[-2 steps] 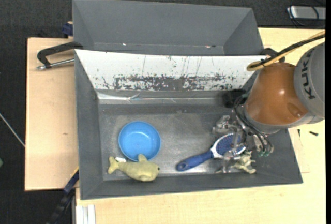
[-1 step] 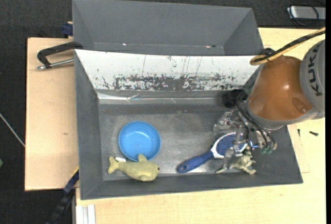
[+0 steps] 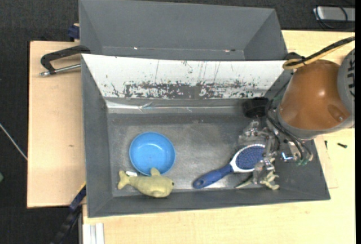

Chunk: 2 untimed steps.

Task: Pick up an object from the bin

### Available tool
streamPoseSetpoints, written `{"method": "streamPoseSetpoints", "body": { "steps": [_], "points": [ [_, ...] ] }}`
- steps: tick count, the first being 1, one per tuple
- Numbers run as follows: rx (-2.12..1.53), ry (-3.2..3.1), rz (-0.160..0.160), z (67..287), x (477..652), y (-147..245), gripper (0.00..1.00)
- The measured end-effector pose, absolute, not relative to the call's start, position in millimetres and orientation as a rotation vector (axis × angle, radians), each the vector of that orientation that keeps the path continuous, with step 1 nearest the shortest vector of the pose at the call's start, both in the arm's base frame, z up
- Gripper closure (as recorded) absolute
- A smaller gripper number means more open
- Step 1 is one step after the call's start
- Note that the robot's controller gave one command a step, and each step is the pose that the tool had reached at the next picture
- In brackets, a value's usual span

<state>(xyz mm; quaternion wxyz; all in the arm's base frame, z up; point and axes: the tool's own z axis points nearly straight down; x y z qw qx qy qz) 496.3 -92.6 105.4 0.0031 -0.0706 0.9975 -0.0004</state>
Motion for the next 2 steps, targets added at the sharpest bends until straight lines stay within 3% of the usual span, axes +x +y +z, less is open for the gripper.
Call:
{"method": "streamPoseSetpoints", "body": {
  "steps": [1,2],
  "points": [
    [-0.483,3.100,0.001,71.9,496.3,-95.2,0.00],
    [-0.482,3.101,0.000,72.8,497.2,-94.8,0.00]
  ]
}}
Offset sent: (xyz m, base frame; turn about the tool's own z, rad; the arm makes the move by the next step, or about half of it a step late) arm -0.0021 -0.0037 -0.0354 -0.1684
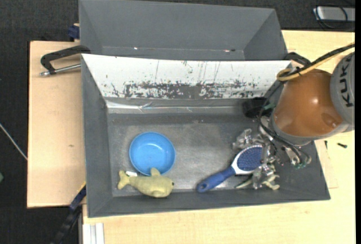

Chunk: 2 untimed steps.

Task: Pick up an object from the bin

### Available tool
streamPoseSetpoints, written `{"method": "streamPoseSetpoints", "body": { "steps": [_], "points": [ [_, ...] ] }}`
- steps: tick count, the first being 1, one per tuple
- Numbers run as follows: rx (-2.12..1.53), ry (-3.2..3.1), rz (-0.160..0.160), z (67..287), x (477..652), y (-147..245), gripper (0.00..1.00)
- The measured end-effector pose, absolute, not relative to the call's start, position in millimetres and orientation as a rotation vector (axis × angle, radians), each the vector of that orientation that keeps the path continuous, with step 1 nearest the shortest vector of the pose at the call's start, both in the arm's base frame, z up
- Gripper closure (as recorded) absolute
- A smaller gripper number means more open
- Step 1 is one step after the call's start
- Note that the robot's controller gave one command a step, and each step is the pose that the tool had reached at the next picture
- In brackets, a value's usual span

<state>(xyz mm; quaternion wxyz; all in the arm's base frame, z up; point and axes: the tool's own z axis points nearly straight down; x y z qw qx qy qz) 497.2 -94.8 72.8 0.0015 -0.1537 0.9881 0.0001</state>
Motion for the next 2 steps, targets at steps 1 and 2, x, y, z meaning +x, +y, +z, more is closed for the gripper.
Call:
{"method": "streamPoseSetpoints", "body": {
  "steps": [1,2],
  "points": [
    [-0.484,3.095,0.000,73.9,499.3,-93.6,1.00],
    [-0.485,3.095,-0.002,121.0,501.3,-92.6,1.00]
  ]
}}
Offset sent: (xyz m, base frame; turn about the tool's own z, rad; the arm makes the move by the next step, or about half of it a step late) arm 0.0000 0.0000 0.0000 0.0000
